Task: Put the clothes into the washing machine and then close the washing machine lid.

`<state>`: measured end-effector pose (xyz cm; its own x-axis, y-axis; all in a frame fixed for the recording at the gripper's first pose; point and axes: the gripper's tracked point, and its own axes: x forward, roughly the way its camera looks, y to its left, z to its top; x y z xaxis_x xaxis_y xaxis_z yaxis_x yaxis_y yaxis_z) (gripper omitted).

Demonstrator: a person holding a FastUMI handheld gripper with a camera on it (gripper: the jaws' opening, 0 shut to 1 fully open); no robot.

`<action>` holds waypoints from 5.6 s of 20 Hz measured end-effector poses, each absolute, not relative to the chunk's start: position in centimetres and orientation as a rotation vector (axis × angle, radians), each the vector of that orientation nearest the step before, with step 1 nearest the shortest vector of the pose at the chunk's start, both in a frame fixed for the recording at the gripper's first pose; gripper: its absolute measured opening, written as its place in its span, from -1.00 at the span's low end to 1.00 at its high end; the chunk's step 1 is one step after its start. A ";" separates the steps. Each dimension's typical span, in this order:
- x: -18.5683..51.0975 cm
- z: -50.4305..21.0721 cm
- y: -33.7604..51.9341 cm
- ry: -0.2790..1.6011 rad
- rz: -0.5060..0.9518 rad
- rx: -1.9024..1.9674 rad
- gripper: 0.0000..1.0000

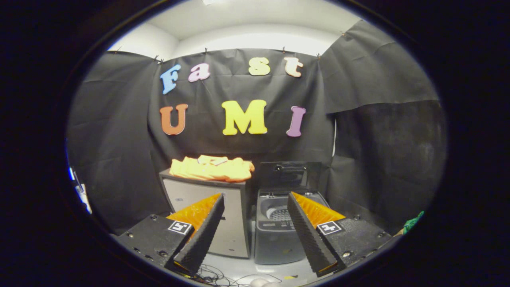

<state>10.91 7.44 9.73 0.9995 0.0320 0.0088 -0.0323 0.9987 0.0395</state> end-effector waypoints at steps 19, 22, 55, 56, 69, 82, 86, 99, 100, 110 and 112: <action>39.3 14.3 28.0 0.293 0.271 0.028 0.99; 42.9 11.8 29.0 0.385 0.247 0.026 0.99; 49.0 6.5 30.2 0.628 0.248 -0.072 -0.88; 48.5 6.5 30.0 0.615 0.259 -0.053 -0.88; 34.0 20.1 25.2 0.204 0.393 0.072 -0.89; 23.6 30.6 8.0 -0.054 0.243 0.113 -0.89; 25.9 29.5 1.6 -0.033 0.174 0.110 -0.89; 42.7 14.9 -8.9 0.227 0.144 0.148 -0.89; 43.8 13.3 -9.0 0.251 0.149 0.151 -0.89; 51.7 -1.7 -10.8 0.526 0.135 0.100 -0.89; 52.3 -4.6 -11.2 0.582 0.125 0.094 -0.89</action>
<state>52.35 -11.19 -4.56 0.8279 0.1444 -0.5420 -0.0915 0.9881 0.1234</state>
